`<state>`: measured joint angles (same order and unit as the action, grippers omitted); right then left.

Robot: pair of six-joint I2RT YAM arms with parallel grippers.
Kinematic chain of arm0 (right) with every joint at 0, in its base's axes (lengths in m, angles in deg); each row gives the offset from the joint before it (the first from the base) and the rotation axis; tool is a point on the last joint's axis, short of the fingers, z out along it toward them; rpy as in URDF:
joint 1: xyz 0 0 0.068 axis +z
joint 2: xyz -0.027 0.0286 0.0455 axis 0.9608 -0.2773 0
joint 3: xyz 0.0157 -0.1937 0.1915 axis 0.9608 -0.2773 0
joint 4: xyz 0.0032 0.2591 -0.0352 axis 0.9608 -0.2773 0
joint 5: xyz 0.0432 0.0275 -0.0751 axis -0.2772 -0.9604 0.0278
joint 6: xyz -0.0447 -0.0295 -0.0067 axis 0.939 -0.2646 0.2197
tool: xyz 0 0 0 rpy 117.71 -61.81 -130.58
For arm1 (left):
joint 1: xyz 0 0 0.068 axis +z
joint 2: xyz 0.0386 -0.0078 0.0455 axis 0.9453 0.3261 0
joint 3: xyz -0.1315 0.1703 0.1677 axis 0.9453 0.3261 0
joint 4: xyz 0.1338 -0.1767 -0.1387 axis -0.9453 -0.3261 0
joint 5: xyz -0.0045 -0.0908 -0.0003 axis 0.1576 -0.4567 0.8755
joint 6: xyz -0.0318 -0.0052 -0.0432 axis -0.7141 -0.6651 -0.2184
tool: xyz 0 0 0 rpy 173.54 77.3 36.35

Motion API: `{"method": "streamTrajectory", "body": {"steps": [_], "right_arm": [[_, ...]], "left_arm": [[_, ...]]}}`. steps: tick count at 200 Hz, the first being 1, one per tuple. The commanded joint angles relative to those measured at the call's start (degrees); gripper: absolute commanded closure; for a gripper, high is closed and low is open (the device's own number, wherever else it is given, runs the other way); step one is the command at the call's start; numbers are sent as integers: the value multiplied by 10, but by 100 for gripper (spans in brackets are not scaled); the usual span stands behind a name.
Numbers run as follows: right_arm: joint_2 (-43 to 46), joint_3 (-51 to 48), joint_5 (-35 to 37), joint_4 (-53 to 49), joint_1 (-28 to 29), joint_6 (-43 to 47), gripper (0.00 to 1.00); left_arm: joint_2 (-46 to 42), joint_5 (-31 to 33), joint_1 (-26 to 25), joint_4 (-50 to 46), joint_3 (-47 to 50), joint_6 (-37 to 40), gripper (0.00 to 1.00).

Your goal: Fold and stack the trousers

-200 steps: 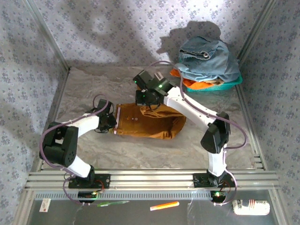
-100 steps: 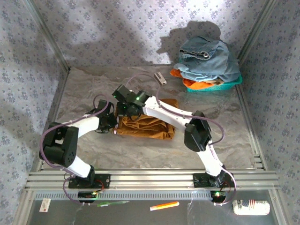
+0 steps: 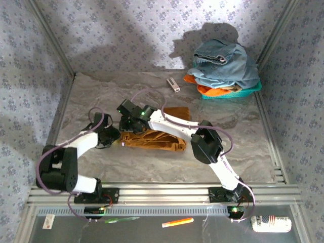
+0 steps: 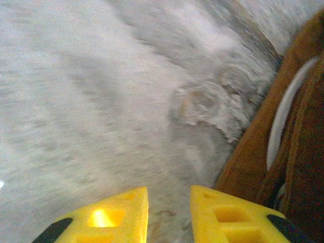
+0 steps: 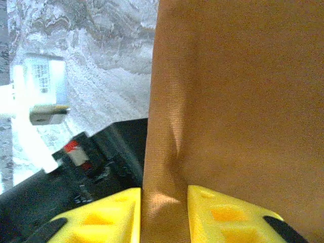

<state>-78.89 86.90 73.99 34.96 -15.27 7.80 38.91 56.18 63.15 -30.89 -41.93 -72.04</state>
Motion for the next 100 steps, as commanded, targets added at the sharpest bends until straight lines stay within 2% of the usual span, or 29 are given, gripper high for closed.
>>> {"method": "streamTrajectory", "body": {"steps": [1, 25, 52, 74, 82, 100], "right_arm": [[70, -29, -20, 20, 8, -5, 60], [121, -51, -18, 13, 6, 12, 55], [207, -88, 31, -25, -8, 49, 55], [300, -166, 67, -38, -53, 73, 58], [330, -197, 69, -39, -80, 78, 65], [382, -265, 46, -29, -149, 78, 95]], "left_arm": [[-65, 15, 17, -61, 4, -15, 66], [-132, 44, 30, -109, -1, -18, 54], [-179, 51, 37, -153, -39, 3, 53], [-180, 46, 20, -185, -107, 30, 54], [-171, 46, 4, -193, -135, 35, 55], [-137, 58, -51, -193, -193, 39, 58]]}}
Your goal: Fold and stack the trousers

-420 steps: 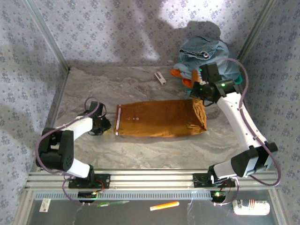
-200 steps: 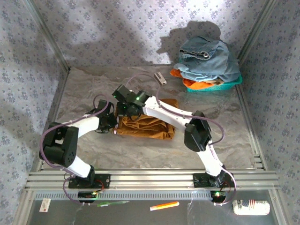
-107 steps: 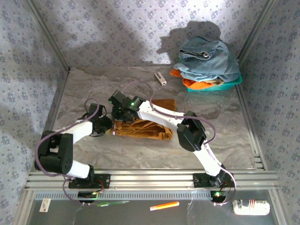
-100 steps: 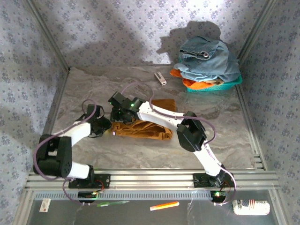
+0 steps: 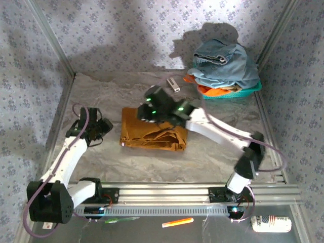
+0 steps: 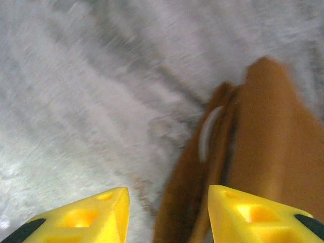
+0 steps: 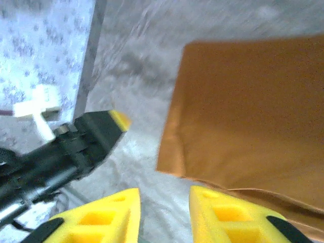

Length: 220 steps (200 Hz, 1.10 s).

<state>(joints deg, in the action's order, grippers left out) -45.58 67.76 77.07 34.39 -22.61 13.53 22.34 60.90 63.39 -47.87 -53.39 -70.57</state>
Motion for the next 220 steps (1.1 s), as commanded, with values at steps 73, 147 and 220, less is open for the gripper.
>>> {"method": "streamTrajectory", "body": {"steps": [73, 147, 220], "right_arm": [[46, -236, -91, 95, -182, 8, 100], [55, -406, -119, 121, -155, 10, 100], [-24, -507, -104, 158, -171, 18, 100]], "left_arm": [[200, -4, -182, 134, -102, -19, 73], [180, 5, -179, 192, 43, -12, 76], [185, 12, -169, 262, 147, -15, 78]]}}
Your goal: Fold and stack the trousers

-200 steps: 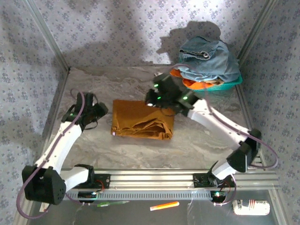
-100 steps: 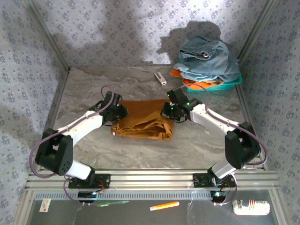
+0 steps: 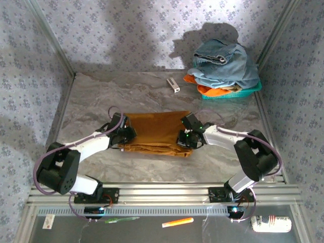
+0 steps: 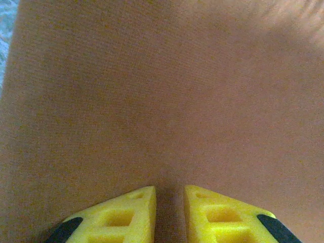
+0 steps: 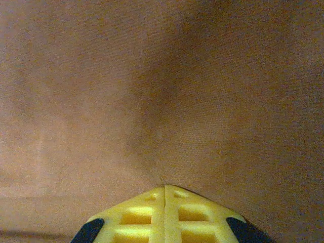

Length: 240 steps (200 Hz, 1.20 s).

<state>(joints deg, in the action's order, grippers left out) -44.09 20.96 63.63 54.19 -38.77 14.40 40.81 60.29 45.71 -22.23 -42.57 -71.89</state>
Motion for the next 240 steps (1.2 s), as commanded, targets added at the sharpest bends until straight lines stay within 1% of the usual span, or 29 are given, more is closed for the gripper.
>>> {"method": "streamTrajectory", "body": {"steps": [1, 31, 43, 63, 91, 106, 119, 135, 163, 175, 185, 203, 240], "right_arm": [[-40, -41, 31, -39, -10, 9, 100], [-58, -70, 40, -37, -18, 6, 100], [-53, -73, 37, -49, -25, 11, 100], [-5, -53, 38, -88, -26, 38, 100], [75, 19, 53, -183, -18, 83, 100], [110, 44, 56, -223, -17, 91, 98], [132, 50, 54, -238, -15, 89, 97], [147, 44, 46, -241, -8, 79, 100], [149, -6, 45, -211, -1, 59, 100], [140, -34, 41, -191, -8, 53, 100], [126, -56, 40, -155, -12, 52, 100], [93, -82, 22, -123, -23, 49, 100], [48, -103, 22, -109, -36, 51, 100]], "left_arm": [[0, 18, 7, 6, 40, -2, 78], [-13, 40, 12, 27, 82, 6, 78], [-21, 37, 21, 27, 91, 12, 78], [-50, 26, 31, -1, 79, 23, 75], [-112, 24, 30, -80, 23, 55, 65], [-137, 9, 29, -109, 0, 66, 58], [-151, 3, 23, -132, -19, 66, 57], [-159, -1, 8, -148, -32, 61, 57], [-158, 5, -22, -143, -29, 41, 57], [-154, 7, -24, -125, -9, 29, 58], [-151, 14, -24, -111, 13, 19, 59], [-139, 21, -23, -84, 52, 4, 62], [-138, 40, -23, -42, 130, -22, 66]]}}
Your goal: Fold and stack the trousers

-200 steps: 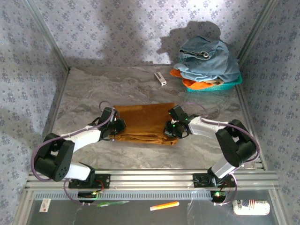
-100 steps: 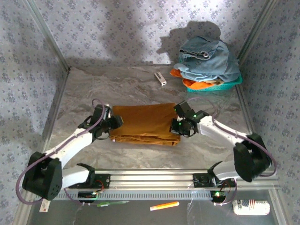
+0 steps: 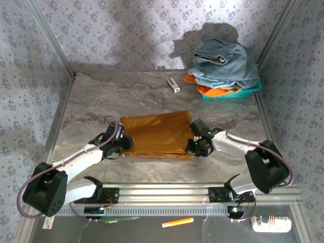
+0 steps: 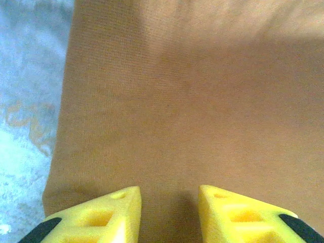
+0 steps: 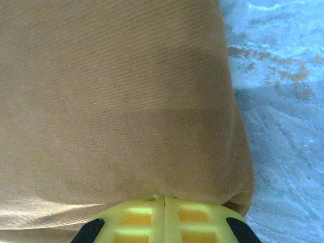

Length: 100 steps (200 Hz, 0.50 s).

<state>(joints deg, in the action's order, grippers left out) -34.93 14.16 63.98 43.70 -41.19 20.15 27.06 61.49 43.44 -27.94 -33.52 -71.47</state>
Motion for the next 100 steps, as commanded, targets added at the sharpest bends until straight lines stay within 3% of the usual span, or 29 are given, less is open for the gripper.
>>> {"method": "streamTrajectory", "body": {"steps": [1, 30, 64, 100], "right_arm": [[-44, -36, 18, -4, -12, -7, 100], [-41, -33, 24, -24, -33, 7, 100], [-5, 6, 20, -70, -44, 35, 100], [59, 107, 35, -145, -35, 57, 100]], "left_arm": [[-1, 29, 0, 16, 41, -27, 66], [-20, 54, 1, 22, 81, -23, 66], [-69, 55, 12, -32, 55, -16, 65], [-146, 45, 17, -138, -46, 1, 50]]}}
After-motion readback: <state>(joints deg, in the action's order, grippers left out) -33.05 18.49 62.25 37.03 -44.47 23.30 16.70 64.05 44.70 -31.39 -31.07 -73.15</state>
